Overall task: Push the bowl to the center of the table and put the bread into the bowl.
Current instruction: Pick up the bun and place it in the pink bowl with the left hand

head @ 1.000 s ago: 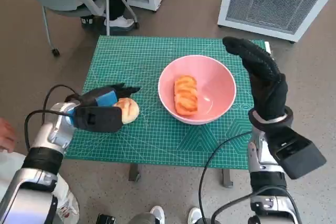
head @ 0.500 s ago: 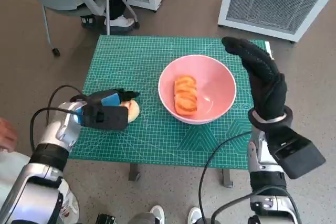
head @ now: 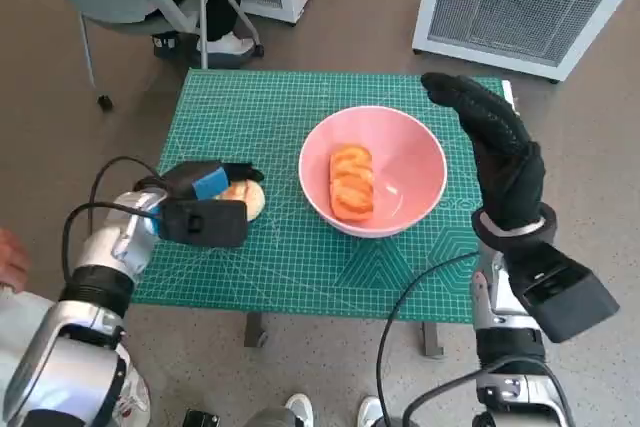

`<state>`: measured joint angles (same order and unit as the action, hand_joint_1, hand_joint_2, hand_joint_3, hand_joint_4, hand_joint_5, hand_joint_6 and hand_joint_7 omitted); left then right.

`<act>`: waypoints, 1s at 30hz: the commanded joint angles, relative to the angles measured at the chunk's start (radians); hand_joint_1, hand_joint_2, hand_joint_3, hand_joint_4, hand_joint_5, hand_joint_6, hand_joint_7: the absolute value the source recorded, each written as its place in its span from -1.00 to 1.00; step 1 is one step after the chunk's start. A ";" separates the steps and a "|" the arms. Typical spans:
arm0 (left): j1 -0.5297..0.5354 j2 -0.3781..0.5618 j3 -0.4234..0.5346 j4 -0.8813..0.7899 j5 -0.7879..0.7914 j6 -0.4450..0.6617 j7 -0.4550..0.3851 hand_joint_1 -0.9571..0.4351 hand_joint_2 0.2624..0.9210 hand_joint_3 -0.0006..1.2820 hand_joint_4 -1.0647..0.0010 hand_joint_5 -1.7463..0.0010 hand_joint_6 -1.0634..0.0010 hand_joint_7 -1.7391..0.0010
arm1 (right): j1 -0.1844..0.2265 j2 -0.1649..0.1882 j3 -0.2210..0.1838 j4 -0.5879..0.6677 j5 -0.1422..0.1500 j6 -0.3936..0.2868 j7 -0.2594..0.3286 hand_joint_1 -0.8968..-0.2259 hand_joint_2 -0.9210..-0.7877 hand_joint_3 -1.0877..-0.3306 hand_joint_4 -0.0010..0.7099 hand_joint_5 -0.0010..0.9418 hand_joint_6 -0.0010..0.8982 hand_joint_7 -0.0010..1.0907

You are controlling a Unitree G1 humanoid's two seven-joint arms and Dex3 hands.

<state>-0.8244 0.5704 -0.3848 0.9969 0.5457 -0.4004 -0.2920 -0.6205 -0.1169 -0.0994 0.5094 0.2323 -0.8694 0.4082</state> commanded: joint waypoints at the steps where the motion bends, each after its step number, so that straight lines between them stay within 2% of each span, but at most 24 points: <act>1: -0.009 0.030 0.050 -0.061 -0.046 -0.047 0.013 0.37 1.00 -0.90 -0.31 -0.27 -0.16 -0.38 | 0.022 0.000 0.005 -0.001 -0.004 0.014 -0.001 -0.02 -1.00 -0.27 -0.52 -0.35 -1.00 0.39; 12: -0.042 0.032 0.147 -0.312 -0.131 -0.045 -0.025 0.37 1.00 -0.86 -0.19 -0.34 -0.19 -0.39 | 0.012 -0.002 0.002 0.015 0.002 0.012 0.004 -0.03 -1.00 -0.27 -0.55 -0.30 -1.00 0.39; 20: -0.075 -0.030 0.157 -0.476 -0.123 -0.018 -0.001 0.37 1.00 -0.86 -0.18 -0.35 -0.20 -0.40 | 0.007 0.000 0.003 0.026 0.006 0.010 0.008 -0.05 -1.00 -0.27 -0.59 -0.26 -1.00 0.40; 26: -0.120 -0.100 0.125 -0.495 -0.107 -0.030 0.009 0.38 1.00 -0.88 -0.21 -0.32 -0.23 -0.38 | 0.003 0.000 0.003 0.032 0.005 0.005 0.009 -0.05 -1.00 -0.27 -0.60 -0.23 -1.00 0.40; 30: -0.165 -0.163 0.092 -0.431 -0.099 -0.057 0.013 0.38 1.00 -0.89 -0.23 -0.31 -0.23 -0.38 | 0.002 -0.002 0.001 0.032 0.009 0.001 0.012 -0.05 -1.00 -0.27 -0.61 -0.21 -1.00 0.40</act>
<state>-0.9506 0.4479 -0.2659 0.5307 0.4326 -0.4364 -0.2876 -0.6211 -0.1165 -0.0985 0.5286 0.2342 -0.8711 0.4104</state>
